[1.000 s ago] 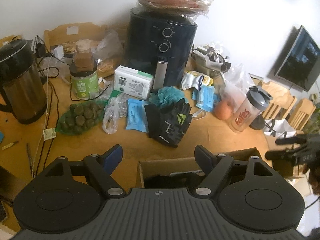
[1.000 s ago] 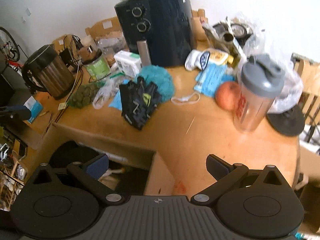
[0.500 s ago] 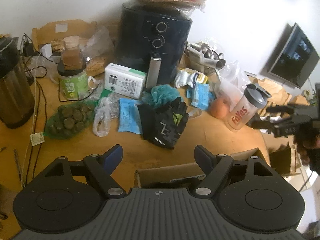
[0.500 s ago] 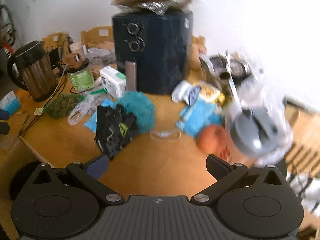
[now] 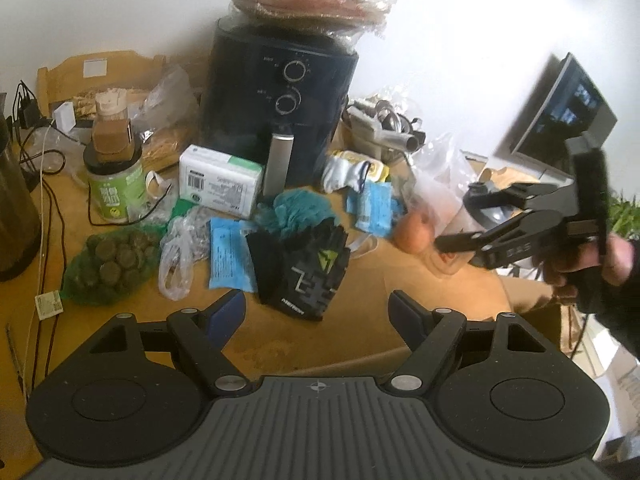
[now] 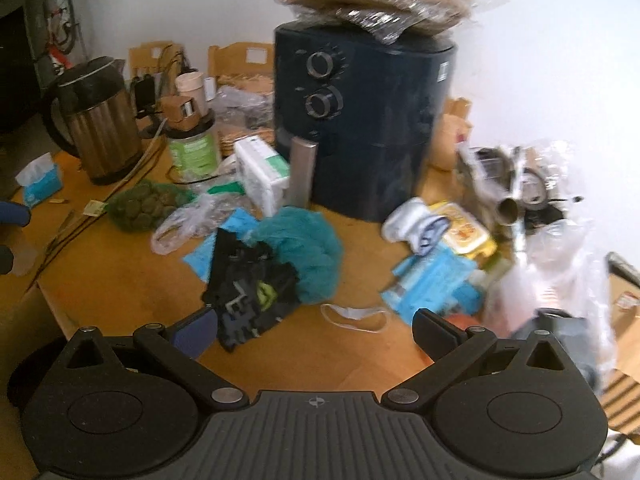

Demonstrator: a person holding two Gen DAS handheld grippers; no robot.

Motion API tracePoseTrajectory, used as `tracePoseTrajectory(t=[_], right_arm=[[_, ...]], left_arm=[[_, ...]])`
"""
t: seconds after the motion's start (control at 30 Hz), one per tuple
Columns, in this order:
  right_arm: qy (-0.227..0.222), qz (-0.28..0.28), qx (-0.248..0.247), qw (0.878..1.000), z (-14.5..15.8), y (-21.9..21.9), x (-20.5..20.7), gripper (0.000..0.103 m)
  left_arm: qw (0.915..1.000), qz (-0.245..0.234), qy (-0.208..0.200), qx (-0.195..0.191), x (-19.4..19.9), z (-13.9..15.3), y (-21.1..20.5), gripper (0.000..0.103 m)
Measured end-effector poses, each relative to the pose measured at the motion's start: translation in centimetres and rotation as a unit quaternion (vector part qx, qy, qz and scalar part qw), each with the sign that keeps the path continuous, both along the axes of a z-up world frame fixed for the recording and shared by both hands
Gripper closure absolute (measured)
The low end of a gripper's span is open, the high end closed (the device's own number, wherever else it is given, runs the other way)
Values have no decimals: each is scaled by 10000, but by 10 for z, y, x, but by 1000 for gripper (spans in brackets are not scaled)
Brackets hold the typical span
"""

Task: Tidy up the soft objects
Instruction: 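Lower the right tool onto the black gloves and close on them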

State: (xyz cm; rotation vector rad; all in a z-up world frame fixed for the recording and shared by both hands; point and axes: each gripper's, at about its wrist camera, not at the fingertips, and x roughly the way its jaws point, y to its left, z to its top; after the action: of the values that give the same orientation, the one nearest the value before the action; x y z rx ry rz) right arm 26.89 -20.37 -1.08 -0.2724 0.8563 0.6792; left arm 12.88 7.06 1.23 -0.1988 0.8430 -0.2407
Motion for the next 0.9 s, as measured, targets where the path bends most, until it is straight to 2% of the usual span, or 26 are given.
tracePoseTrajectory(t=[0.17,0.43,0.73,0.9], right_arm=[[515,166,213,9983,-20,9,13,0],[1117,404,377,9922,-59,15,33,0],[1966,-354,815,9764,-103,2,75,0],[2168,-161,1028,9706,-112,10,78,0]], left_arm=[[9998,193,-59,7,-3,-1,8,25],[9981,536,299,-68,-14,-17,22,25],[9964,643,503,-247,-23,-25,24,25],[9958,657,553,-316,-22,-26,24,25]])
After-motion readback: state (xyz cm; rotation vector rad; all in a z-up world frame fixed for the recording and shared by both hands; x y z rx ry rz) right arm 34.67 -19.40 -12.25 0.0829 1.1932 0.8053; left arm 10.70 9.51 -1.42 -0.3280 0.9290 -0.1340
